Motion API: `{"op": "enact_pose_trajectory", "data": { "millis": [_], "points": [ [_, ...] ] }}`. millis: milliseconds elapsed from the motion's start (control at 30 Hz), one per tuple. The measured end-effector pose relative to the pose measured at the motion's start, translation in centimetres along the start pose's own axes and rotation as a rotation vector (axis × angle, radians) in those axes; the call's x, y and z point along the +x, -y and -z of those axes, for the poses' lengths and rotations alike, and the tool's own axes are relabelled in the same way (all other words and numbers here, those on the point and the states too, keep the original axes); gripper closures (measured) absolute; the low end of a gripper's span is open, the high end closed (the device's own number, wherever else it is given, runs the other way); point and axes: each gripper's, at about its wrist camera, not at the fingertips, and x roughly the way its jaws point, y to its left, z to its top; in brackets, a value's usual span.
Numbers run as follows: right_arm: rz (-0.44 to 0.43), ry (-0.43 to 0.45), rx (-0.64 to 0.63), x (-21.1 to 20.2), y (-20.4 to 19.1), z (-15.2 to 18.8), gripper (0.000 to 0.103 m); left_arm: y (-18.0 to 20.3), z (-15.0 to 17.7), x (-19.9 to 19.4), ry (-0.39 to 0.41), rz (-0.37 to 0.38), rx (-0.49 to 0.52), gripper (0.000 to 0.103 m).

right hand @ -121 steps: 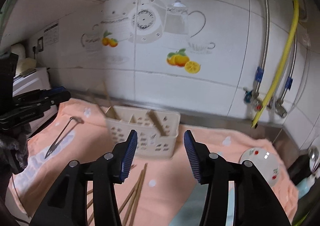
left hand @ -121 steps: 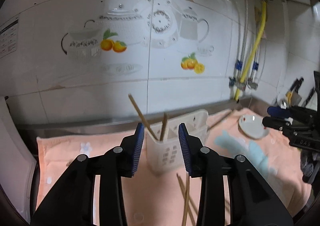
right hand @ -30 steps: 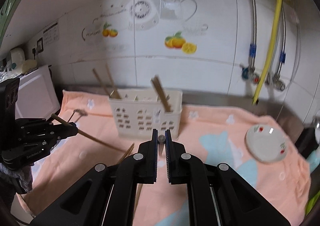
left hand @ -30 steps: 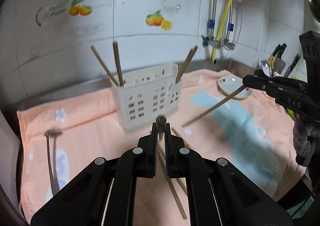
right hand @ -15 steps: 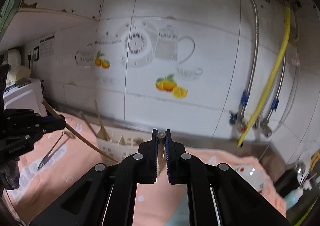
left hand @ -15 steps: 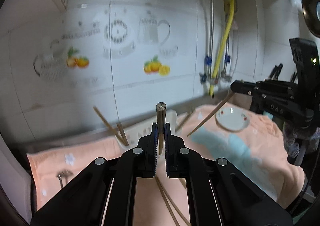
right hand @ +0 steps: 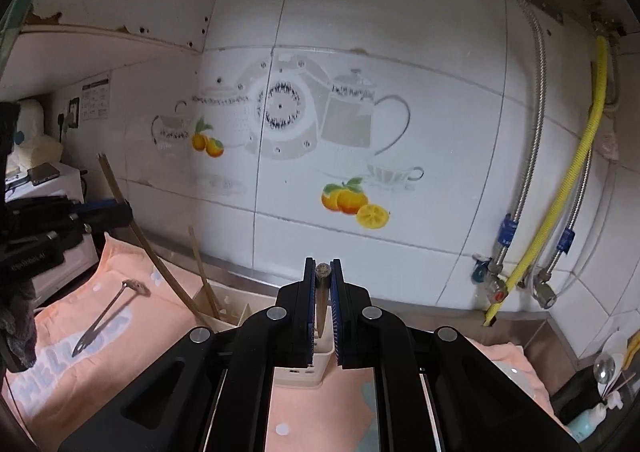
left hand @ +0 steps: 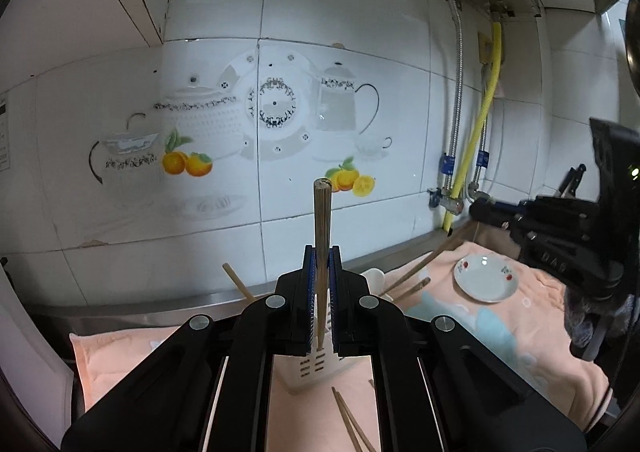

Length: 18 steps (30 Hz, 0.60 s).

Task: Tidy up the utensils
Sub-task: 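Lower the left tool's chopstick into the white holder while the right tool inserts its chopstick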

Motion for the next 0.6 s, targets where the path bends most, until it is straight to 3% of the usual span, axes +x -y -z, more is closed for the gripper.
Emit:
{"op": "enact_pose_trajectory", "data": {
  "millis": [233, 600],
  "points": [
    [-0.009, -0.086, 0.020, 3.0, 0.4, 0.9, 0.096, 0.0, -1.2, 0.1, 0.048, -0.022, 0.009, 0.098],
    [-0.005, -0.141, 0.040, 5.4, 1.1, 2.2, 0.096, -1.5, 1.0, 4.3, -0.036, -0.033, -0.030, 0.098]
  ]
}}
